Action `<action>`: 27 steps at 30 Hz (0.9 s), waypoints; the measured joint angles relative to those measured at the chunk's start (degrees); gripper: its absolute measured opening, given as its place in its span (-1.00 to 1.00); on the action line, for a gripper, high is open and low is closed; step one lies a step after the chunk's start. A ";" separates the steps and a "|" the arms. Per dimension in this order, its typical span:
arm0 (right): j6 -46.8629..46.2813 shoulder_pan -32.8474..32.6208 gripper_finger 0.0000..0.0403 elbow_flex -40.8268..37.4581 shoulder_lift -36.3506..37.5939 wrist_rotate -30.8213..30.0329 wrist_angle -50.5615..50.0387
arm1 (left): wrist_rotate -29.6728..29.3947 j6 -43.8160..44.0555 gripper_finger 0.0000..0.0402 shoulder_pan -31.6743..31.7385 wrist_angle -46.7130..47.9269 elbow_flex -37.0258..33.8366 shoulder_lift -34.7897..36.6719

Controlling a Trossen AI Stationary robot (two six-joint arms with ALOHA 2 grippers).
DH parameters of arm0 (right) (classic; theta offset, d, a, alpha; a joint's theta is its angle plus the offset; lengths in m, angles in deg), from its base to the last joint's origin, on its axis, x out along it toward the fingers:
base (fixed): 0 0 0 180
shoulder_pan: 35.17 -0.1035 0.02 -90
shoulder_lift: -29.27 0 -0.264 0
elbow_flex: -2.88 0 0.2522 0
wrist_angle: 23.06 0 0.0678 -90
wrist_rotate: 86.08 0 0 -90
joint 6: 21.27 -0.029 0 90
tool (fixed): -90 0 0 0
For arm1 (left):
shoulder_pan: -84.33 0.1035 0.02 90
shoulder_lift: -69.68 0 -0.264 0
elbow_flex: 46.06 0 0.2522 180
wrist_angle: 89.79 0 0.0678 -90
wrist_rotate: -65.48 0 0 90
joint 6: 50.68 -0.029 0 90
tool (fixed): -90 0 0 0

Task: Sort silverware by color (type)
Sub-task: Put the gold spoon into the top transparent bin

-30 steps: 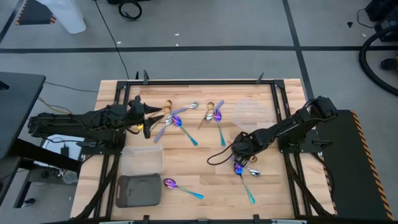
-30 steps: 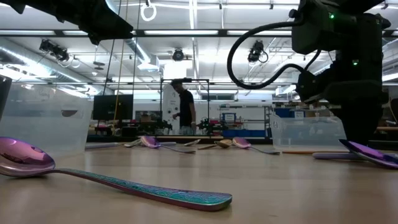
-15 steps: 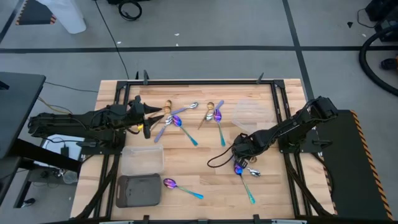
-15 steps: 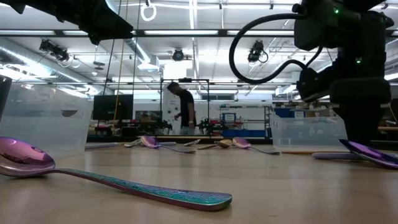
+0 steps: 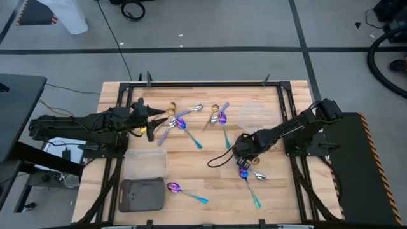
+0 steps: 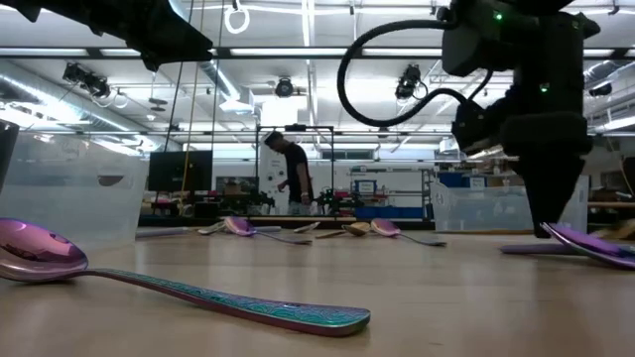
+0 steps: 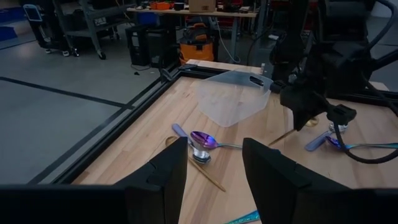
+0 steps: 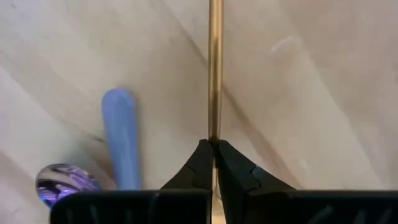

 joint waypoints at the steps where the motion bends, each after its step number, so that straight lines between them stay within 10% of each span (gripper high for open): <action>1: 0.41 0.20 -0.93 0.60 0.00 -0.16 0.10 | 0.00 0.00 -0.19 0.00 -0.04 0.00 0.00; 27: 15.51 7.70 -0.93 16.83 0.39 -4.37 -10.13 | 0.01 1.49 -0.19 0.00 0.32 0.00 -0.02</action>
